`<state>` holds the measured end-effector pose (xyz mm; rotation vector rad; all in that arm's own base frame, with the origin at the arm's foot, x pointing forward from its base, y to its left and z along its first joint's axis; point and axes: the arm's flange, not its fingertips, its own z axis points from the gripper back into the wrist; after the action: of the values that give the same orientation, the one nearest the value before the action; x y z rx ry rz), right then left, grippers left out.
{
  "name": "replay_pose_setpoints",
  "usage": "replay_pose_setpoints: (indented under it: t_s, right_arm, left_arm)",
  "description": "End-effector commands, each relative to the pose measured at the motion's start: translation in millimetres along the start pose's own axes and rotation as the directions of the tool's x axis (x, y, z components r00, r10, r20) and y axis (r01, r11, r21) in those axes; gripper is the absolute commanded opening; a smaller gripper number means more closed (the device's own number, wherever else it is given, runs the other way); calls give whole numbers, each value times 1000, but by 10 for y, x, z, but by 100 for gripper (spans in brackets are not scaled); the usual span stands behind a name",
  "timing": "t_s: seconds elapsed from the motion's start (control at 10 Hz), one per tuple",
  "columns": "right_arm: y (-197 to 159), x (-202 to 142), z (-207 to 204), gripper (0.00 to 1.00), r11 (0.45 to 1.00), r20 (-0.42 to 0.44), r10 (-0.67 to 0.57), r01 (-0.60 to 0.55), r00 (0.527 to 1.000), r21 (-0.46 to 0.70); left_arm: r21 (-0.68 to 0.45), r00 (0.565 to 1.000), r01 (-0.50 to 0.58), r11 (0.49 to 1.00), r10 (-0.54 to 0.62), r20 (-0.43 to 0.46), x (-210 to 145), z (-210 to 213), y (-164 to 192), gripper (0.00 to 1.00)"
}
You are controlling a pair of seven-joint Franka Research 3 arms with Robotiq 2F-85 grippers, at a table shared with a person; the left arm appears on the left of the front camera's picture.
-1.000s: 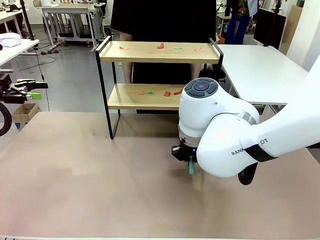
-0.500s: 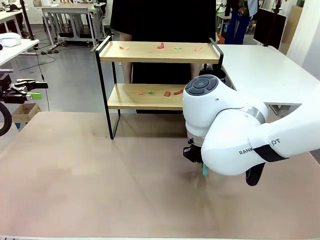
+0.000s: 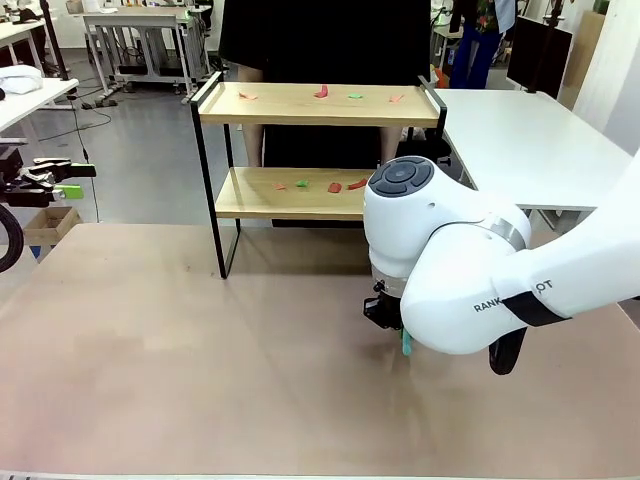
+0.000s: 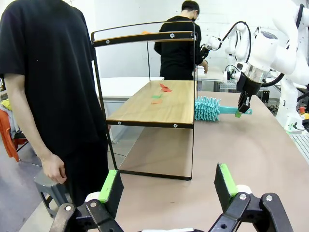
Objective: Clean the shelf.
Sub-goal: Clean the specific section of the Shelf indicated by the human with the Duster.
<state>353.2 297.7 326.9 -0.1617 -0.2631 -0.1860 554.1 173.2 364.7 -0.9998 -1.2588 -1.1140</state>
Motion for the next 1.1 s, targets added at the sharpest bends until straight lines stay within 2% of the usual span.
replay_pose_setpoints:
  t_s: [0.0, 0.2, 0.8, 1.0]
  right_arm:
    - [-239, -22, 118, 13, 992, 44, 17, -22, 999, 125]
    - [-457, -43, 183, 13, 969, 65, 62, -76, 996, 236]
    - [-896, -104, 355, 13, 902, 136, 150, -192, 979, 387]
    - [-1051, -104, 404, 13, 847, 167, 237, -288, 957, 447]
  left_arm:
    - [1, 1000, 4, 1000, -4, -1, 18, -5, -11, 100]
    - [1, 1000, 4, 1000, -4, -1, 18, -5, -11, 100]
    - [1, 1000, 4, 1000, -4, -1, 18, -5, -11, 100]
    - [1, 1000, 4, 1000, -4, -1, 18, -5, -11, 100]
